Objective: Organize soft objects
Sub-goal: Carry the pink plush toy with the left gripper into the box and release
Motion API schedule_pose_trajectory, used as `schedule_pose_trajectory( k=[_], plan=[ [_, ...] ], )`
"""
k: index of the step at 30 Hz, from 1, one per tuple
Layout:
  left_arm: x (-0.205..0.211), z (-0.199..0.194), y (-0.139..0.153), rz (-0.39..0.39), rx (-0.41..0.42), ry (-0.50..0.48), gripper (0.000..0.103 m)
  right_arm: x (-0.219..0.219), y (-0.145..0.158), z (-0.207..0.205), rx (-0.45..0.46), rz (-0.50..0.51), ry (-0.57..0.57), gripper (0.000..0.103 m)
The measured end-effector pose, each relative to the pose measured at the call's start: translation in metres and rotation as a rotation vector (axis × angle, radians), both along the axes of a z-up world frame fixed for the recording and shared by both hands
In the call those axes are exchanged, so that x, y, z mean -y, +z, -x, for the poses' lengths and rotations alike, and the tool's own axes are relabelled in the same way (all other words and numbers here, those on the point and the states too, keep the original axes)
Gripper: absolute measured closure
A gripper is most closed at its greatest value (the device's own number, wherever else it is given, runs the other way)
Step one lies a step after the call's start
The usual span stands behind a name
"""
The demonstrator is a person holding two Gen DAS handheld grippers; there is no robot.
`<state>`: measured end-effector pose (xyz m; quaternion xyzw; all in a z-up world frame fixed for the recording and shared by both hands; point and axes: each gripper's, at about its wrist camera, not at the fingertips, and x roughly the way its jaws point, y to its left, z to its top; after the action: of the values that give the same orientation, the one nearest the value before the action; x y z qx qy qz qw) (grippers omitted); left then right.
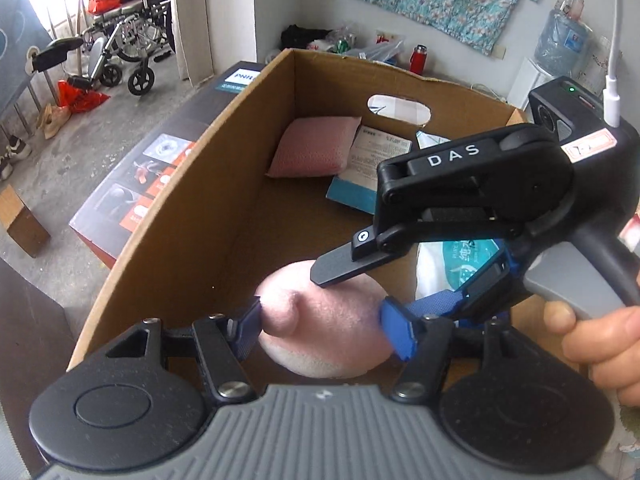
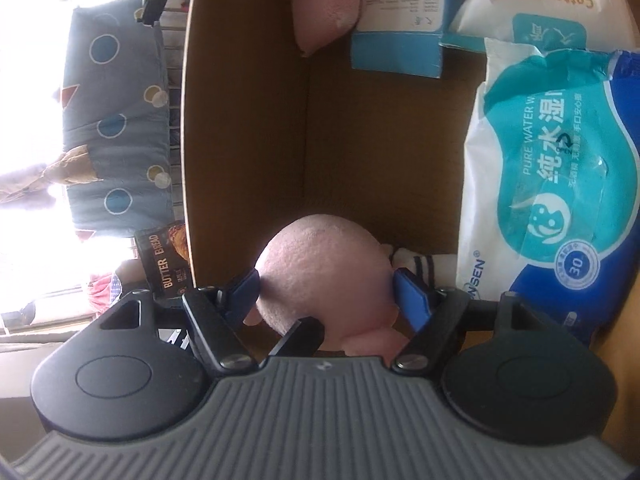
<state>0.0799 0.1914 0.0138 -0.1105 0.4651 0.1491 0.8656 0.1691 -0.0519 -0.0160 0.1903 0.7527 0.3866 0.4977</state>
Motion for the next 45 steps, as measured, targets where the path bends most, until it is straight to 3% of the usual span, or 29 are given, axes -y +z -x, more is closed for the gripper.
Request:
schedule_pose_trajectory(
  k=[4,13,20,24,31,37,39,41,45],
  plan=[
    [-0.003,-0.008,-0.001,-0.004,-0.003,-0.011,0.037,0.006,0.004,-0.002,0.016,-0.001,-0.024,0.026],
    [-0.001,-0.032,-0.006,-0.003,-0.001,-0.002,0.036,0.043,0.049,-0.013,0.14,-0.074,-0.13,0.025],
    [-0.004,-0.057,-0.005,0.091,0.063,-0.006,0.032,0.085,0.076,-0.025,0.189,-0.161,-0.198,0.025],
    [-0.006,-0.055,-0.003,0.077,0.081,0.012,0.028,0.097,0.089,-0.026,0.244,-0.181,-0.229,0.024],
    [-0.027,-0.061,-0.01,0.063,-0.001,0.076,0.022,0.101,0.096,-0.02,0.279,-0.254,-0.263,0.024],
    [-0.035,-0.082,-0.029,0.104,-0.103,0.056,0.016,0.103,0.096,-0.006,0.297,-0.266,-0.252,0.024],
    [-0.037,-0.085,-0.033,0.128,-0.107,0.058,0.016,0.105,0.096,-0.003,0.301,-0.264,-0.248,0.024],
    [-0.038,-0.087,-0.034,0.158,-0.098,0.059,0.024,0.104,0.093,-0.002,0.307,-0.257,-0.246,0.024],
    [-0.027,-0.091,-0.032,0.092,-0.089,-0.019,0.027,0.106,0.09,0.0,0.302,-0.25,-0.244,0.024]
  ],
)
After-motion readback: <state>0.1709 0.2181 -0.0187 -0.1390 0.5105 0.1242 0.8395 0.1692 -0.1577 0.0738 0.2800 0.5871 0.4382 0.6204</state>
